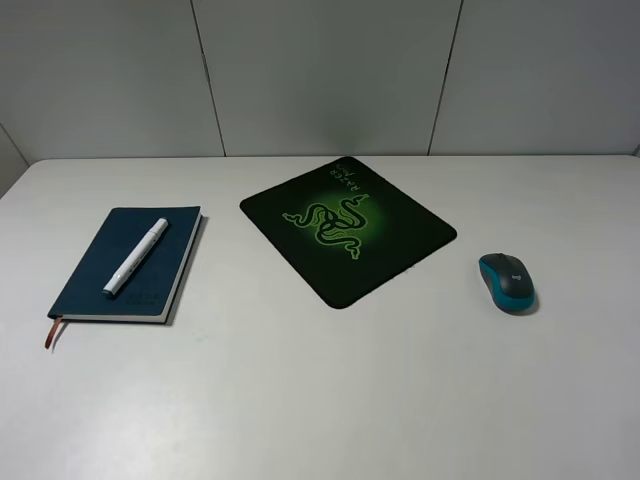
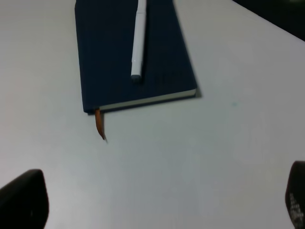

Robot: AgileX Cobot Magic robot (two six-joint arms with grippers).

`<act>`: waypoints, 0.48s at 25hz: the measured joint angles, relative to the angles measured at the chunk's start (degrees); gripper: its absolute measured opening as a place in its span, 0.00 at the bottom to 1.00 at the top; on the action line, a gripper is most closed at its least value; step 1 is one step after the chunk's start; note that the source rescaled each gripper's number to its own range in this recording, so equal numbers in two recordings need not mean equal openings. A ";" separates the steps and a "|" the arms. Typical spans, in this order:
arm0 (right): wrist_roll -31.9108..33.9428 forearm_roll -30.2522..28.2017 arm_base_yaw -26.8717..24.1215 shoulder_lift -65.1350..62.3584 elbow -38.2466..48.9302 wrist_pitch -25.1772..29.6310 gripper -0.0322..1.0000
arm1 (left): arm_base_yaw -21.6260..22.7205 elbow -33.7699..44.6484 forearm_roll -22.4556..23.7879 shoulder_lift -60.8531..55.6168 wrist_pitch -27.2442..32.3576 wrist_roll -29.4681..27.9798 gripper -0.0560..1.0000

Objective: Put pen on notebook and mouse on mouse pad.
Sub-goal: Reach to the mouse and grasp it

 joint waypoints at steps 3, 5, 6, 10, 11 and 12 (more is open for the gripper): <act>0.00 0.00 0.00 0.00 0.00 0.00 1.00 | 0.00 1.18 0.00 -3.35 -0.45 0.17 1.00; 0.00 0.00 0.00 0.00 0.00 0.00 1.00 | 0.00 1.18 0.00 -3.92 -0.75 0.19 1.00; 0.00 0.00 0.00 0.00 0.00 0.00 1.00 | 0.00 1.24 0.00 -3.99 -0.75 0.19 1.00; 0.00 0.31 0.00 0.00 0.00 0.00 1.00 | 0.00 1.24 0.00 -4.16 -0.79 0.24 1.00; 0.00 0.00 0.00 0.00 0.00 0.00 1.00 | 0.00 1.24 0.00 -4.16 -0.79 0.24 1.00; 0.00 0.00 0.00 0.00 0.00 0.00 1.00 | 0.00 1.24 0.00 -4.16 -0.79 0.24 1.00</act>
